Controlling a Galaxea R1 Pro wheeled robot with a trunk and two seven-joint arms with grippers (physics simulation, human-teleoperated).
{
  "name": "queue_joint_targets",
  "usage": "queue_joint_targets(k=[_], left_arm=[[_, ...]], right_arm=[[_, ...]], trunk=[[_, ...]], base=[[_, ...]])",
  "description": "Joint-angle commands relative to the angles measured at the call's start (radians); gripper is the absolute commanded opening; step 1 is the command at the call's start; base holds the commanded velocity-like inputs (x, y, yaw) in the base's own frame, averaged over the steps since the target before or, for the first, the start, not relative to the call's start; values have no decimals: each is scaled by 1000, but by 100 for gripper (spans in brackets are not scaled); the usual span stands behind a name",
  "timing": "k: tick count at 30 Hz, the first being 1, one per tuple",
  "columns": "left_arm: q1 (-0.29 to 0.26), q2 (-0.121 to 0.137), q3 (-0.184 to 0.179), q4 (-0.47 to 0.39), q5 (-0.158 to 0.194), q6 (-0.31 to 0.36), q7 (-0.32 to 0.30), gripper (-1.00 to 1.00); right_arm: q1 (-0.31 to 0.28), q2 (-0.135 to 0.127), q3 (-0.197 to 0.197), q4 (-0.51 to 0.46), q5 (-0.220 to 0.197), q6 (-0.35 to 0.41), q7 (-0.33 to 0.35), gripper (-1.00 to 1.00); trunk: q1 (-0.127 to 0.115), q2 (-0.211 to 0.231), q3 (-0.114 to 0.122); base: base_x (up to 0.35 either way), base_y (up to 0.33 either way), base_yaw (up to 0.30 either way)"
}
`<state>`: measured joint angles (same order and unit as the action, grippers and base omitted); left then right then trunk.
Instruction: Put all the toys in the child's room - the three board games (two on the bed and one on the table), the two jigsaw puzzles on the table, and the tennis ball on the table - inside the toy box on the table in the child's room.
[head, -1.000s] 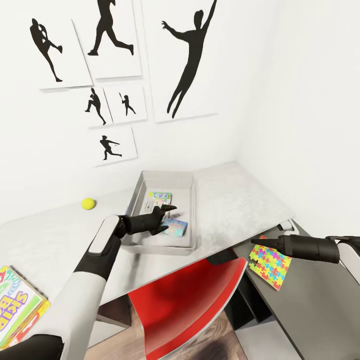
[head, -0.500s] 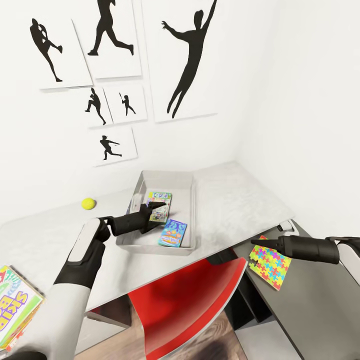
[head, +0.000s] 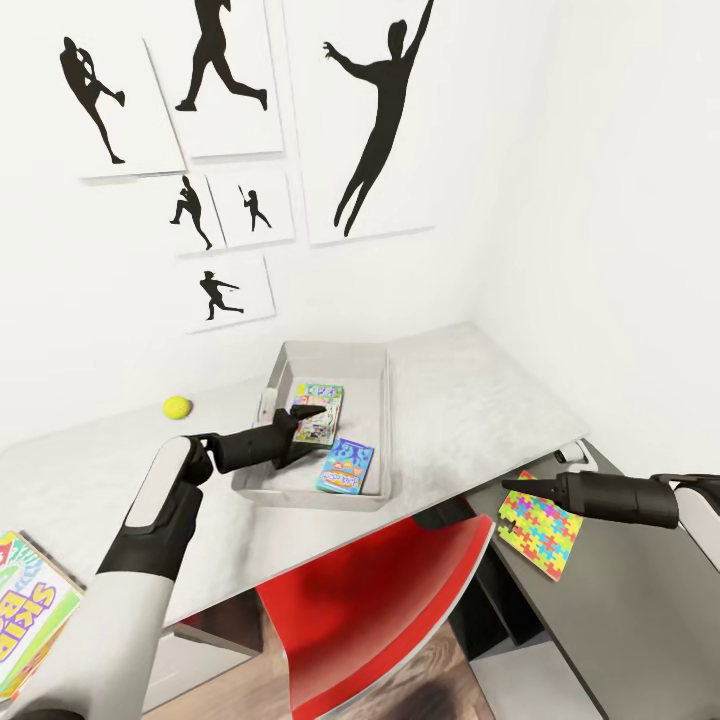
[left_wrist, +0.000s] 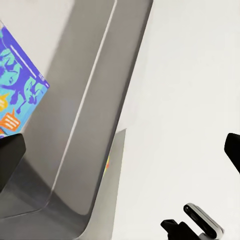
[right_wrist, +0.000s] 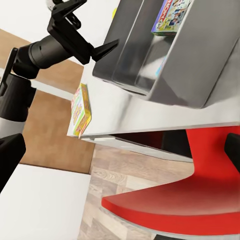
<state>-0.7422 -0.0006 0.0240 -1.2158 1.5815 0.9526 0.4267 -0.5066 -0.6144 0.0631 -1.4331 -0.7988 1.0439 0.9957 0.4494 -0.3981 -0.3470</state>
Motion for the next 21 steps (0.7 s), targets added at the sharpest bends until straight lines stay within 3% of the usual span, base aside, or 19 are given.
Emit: queue_joint_targets(k=[1,6,16,17,21], left_arm=[[0,1,2,-11,11,3,23,100],[6,2,3,-58,13,3,61,100],[35,3,-4,-253,12,5,108,100],[40,2,-19,-319,11,5,114,100],[43,-4,-50,-354,10,5,118,100]], right_arm=[[-1,-1,1,0,0,3,3,100],[0,-1,1,0,1,3,4,100],[4,-1,2,-2,1,3,5,100],[5,-1,2,-6,2,3,6,100],[7,-1,1,-10,2,3,6,100]], trunk=[[1,-2,-2],[1,-2,-2],[1,-2,-2],[1,-2,-2],[1,-2,-2]], base=[[0,0,0],[0,0,0],[0,0,0],[0,0,0],[0,0,0]])
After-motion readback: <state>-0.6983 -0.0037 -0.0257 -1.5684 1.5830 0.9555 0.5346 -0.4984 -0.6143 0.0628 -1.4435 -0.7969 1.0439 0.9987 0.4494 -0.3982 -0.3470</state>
